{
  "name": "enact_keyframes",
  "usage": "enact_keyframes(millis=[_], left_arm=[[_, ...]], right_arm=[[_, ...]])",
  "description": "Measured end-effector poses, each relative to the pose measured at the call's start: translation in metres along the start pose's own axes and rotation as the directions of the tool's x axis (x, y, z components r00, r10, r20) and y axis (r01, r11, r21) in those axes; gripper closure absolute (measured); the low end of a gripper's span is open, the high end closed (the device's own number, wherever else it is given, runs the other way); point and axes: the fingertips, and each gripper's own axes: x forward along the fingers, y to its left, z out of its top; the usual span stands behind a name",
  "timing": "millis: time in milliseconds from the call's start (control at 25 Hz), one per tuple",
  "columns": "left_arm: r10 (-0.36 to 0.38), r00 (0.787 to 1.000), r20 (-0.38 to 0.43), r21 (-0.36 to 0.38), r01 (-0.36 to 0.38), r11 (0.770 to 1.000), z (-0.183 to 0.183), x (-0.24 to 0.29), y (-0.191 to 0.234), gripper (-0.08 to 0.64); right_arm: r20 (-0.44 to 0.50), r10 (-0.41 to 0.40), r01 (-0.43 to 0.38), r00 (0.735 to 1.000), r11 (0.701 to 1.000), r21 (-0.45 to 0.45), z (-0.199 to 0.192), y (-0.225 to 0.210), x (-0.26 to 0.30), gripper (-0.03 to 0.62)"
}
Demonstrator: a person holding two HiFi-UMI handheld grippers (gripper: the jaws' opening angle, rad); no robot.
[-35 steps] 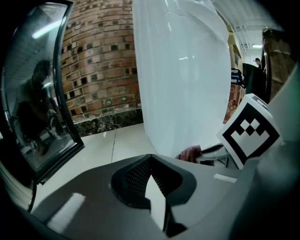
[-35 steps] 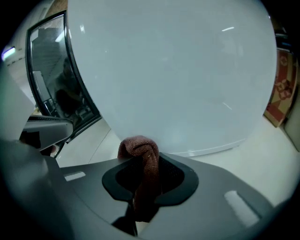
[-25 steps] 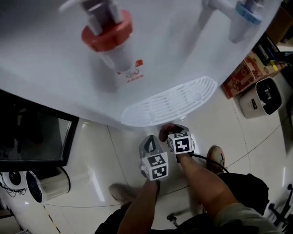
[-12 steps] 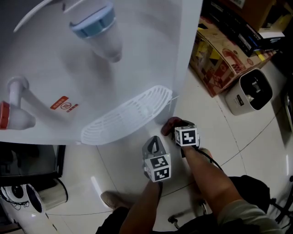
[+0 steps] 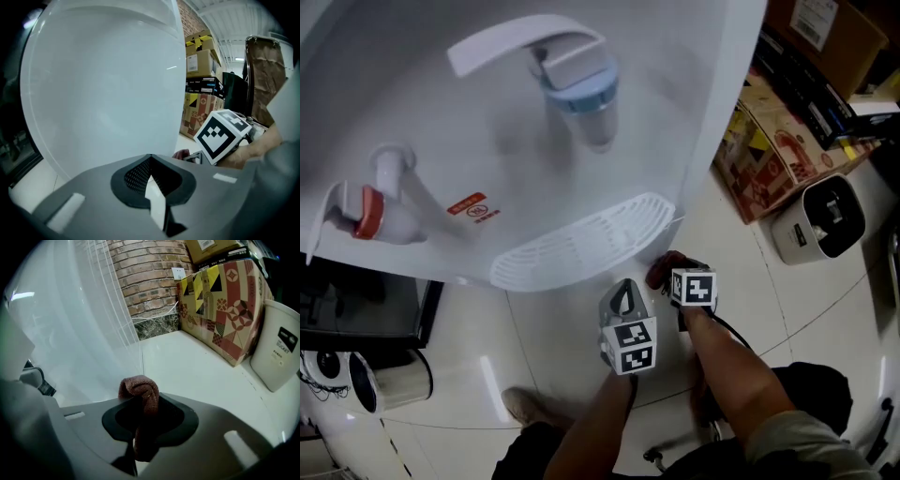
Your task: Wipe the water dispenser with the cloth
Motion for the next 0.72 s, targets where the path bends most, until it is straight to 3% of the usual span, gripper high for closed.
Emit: enact_keyframes(millis=[160, 400, 520, 720], left_arm=[[0.023, 1.0, 0.009, 0.011, -0.023, 1.0, 0.008, -0.021, 0.009, 0.56], [0.094, 0.994, 0.053, 0.027, -0.095, 0.995, 0.029, -0.083, 0.004, 0.56], [0.172, 0.979, 0.113, 0.004, -0.174, 0.985, 0.069, -0.119, 0.016, 0.56], [0.258, 0.94, 0.223, -0.008, -0.263, 0.965, 0.144, -0.195, 0.021, 0.56]], right_arm=[[0.029, -0.005, 0.006, 1.0, 0.999, -0.039, 0.02, -0.004, -0.019, 0.506], [0.182, 0.02, -0.006, 0.983, 0.997, -0.076, 0.075, -0.005, -0.085, 0.505], [0.278, 0.067, -0.029, 0.958, 0.99, -0.139, 0.109, 0.005, -0.133, 0.506], [0.425, 0.161, -0.066, 0.891, 0.971, -0.23, 0.156, 0.014, -0.231, 0.505]])
